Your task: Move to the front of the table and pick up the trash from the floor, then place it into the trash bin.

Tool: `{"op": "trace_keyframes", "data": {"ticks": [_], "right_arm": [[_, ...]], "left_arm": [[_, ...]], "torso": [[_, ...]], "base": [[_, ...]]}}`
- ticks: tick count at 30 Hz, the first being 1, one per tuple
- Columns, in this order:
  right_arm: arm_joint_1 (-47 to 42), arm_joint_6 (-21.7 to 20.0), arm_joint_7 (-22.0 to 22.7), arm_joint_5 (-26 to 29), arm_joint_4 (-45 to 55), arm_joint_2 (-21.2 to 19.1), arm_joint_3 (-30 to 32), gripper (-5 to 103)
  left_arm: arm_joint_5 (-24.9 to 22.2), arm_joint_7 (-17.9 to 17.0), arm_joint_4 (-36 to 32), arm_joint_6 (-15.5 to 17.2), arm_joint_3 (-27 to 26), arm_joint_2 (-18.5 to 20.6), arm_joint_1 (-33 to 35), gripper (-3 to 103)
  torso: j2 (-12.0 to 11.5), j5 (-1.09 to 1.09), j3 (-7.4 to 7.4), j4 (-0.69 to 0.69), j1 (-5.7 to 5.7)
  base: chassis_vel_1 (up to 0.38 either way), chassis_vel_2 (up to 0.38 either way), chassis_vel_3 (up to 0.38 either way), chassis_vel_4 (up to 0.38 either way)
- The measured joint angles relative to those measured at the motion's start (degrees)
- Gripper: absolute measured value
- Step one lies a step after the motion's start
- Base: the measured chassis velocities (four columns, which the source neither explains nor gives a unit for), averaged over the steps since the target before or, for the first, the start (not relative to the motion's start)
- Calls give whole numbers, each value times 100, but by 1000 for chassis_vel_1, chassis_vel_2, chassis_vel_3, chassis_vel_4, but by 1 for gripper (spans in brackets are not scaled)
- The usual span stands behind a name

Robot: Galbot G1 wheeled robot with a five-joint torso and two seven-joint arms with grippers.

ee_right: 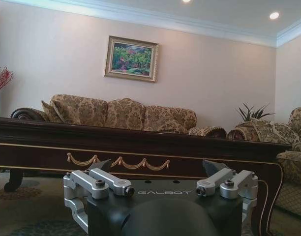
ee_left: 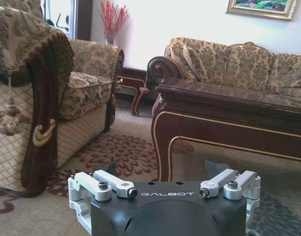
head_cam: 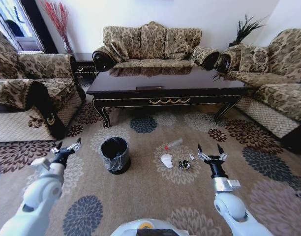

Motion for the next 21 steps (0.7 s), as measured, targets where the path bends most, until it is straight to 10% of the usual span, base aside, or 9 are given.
{"op": "trace_keyframes", "data": {"ticks": [12, 21], "right_arm": [[82, -186, 254, -34, -75, 14, -145, 100], [71, -307, 234, -141, -96, 51, -150, 100]], "left_arm": [[-1861, -1380, 600, 2237, 846, 673, -1369, 100], [-2180, -2082, 894, 2316, 1598, 403, -2067, 100]], "torso": [[-1, 0, 1, 1, 1], [-1, 1, 1, 0, 1]], "base": [[0, 0, 0, 0], [0, 0, 0, 0]]}}
